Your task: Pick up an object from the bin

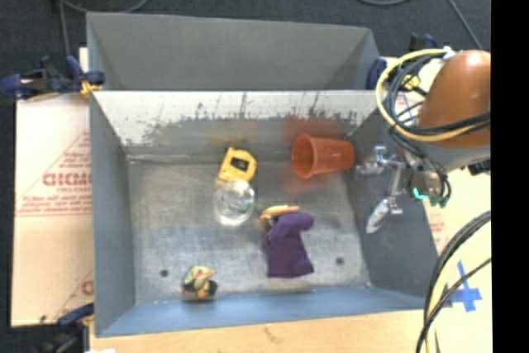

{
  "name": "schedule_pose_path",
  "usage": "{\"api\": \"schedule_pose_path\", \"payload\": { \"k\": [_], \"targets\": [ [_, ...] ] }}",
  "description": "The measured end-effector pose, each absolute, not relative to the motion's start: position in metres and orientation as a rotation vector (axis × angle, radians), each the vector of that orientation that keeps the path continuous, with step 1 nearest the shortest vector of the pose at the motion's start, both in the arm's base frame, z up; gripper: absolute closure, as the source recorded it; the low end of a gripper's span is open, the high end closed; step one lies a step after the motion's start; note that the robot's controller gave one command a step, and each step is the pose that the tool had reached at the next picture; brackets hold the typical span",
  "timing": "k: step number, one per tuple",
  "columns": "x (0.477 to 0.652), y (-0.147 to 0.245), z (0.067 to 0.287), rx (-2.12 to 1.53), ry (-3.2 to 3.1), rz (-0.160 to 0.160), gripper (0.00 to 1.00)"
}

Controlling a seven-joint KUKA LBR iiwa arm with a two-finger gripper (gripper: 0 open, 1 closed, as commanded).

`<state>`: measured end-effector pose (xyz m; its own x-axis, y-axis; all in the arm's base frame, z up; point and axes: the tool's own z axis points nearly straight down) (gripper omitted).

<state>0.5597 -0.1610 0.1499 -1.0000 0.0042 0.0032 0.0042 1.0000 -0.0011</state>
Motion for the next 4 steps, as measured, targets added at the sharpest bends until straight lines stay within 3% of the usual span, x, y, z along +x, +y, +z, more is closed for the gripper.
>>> {"api": "schedule_pose_path", "payload": {
  "k": [1,2,3,4],
  "targets": [
    [0.562,-0.16,0.154,-0.001,-3.146,0.005,0.0],
    [0.602,-0.094,0.097,0.153,-3.131,0.008,0.0],
    [0.603,-0.073,0.088,0.021,-3.113,0.002,0.0],
    [0.612,-0.057,0.102,0.217,-3.104,0.005,0.0]
  ]
}}
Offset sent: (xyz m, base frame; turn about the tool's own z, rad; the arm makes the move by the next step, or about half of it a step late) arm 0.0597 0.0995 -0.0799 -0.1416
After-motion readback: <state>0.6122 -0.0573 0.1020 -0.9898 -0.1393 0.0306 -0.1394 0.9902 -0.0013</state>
